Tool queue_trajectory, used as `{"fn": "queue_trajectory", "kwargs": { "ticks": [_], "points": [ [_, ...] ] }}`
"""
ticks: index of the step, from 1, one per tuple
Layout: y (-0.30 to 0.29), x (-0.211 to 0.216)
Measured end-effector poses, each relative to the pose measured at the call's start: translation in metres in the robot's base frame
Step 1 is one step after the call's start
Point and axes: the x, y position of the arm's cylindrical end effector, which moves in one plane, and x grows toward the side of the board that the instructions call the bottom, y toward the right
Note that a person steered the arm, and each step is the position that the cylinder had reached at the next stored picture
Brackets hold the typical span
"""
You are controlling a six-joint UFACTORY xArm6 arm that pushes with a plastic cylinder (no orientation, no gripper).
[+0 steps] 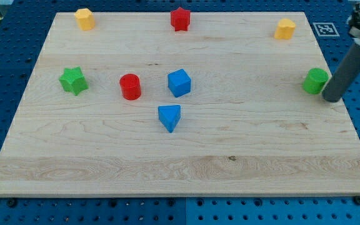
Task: Place your arm right to the blue cube
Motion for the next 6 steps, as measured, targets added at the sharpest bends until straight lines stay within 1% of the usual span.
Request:
{"fn": "queue_trajectory", "kwargs": {
  "ticks": [1, 2, 3, 4, 6],
  "points": [
    [-0.046, 0.0],
    [-0.075, -0.002],
    [-0.092, -0.017],
    [-0.111, -0.023],
    [-0.126, -0.023]
  ]
}}
